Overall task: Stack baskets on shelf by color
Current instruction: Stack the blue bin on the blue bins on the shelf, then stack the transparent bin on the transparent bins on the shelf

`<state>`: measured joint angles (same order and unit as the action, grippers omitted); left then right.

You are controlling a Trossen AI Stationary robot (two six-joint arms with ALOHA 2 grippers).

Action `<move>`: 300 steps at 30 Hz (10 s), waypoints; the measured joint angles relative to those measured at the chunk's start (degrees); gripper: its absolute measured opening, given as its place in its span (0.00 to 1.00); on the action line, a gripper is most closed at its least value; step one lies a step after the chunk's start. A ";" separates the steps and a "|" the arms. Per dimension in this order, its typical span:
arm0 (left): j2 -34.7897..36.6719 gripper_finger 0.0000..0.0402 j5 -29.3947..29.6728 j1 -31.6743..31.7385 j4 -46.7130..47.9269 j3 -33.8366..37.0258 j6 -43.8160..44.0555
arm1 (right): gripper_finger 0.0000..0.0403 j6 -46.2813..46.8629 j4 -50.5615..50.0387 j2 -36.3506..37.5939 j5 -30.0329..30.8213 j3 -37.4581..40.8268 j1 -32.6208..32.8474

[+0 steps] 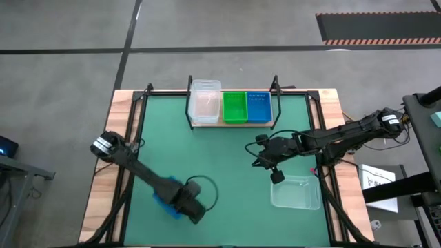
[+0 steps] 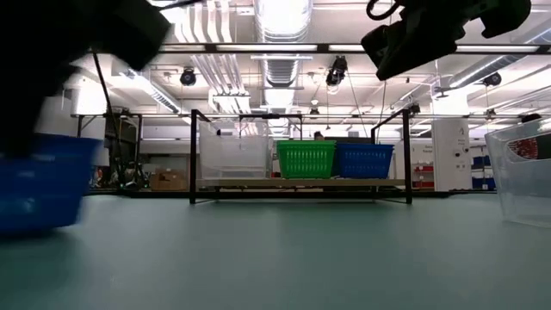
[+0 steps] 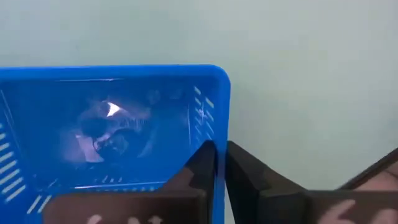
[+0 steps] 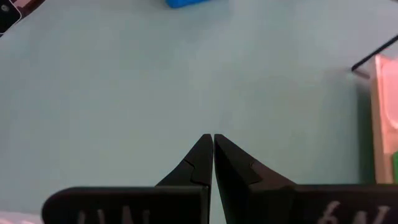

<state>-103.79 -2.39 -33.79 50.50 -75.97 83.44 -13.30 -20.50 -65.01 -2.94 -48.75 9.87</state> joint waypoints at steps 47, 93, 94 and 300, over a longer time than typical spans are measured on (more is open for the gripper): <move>18.59 0.20 28.14 12.30 -36.58 9.70 -84.11 | 0.02 8.13 18.22 -16.41 3.98 -2.69 1.66; 45.88 0.20 28.62 8.28 -75.65 38.73 -100.67 | 0.47 10.80 17.42 -39.60 6.99 -20.96 2.75; 45.88 0.20 28.60 8.28 -75.69 38.73 -100.70 | 0.49 10.95 18.06 -40.54 6.98 -20.94 2.75; 45.38 0.20 28.63 8.28 -77.06 39.02 -98.71 | 0.22 51.25 -27.89 -4.51 -7.25 -8.98 22.93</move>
<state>-58.41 26.24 -25.52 -26.57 -36.95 -15.27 37.95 -48.39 -69.52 -10.19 -57.74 32.80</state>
